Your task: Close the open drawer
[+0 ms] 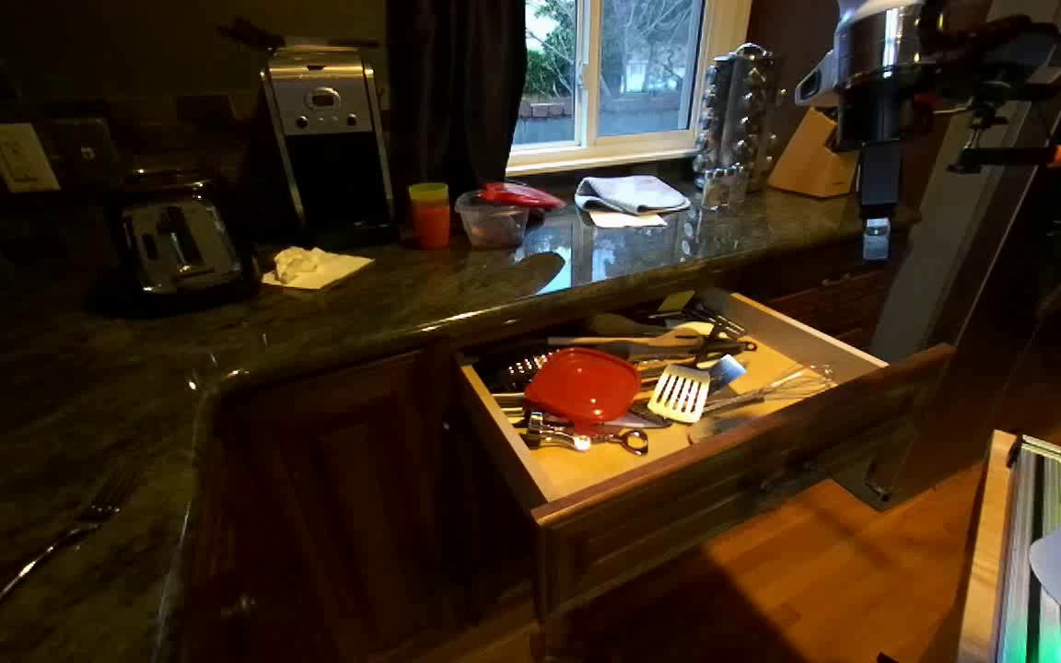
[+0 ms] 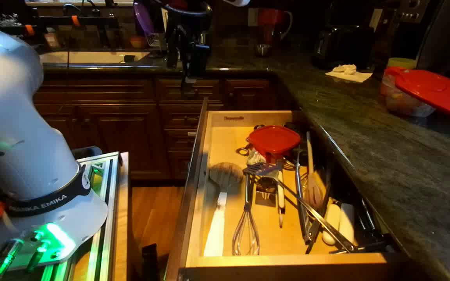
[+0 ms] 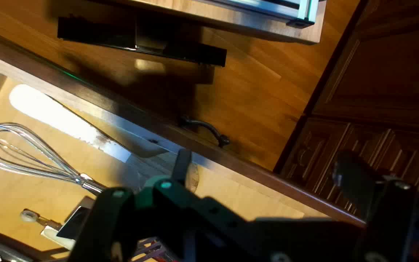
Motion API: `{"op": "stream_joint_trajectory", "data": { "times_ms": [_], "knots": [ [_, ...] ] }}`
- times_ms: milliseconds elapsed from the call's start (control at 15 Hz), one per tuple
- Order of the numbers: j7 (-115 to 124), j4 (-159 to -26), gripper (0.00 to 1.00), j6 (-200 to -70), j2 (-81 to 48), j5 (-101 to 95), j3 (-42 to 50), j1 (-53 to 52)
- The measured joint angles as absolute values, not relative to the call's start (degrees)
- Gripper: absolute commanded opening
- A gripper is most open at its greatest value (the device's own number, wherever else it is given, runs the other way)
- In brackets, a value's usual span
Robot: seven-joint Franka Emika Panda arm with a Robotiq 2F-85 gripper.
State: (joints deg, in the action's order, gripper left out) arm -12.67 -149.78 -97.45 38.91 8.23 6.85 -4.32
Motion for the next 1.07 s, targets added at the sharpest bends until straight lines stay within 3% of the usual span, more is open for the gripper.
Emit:
{"op": "stream_joint_trajectory", "data": {
  "times_ms": [600,1067],
  "knots": [
    [-13.28,-149.88,1.00,-97.45,38.92,8.21,6.39,-4.29],
    [-15.51,-158.24,1.00,-101.77,41.08,8.69,-7.08,-13.98]
  ]
}}
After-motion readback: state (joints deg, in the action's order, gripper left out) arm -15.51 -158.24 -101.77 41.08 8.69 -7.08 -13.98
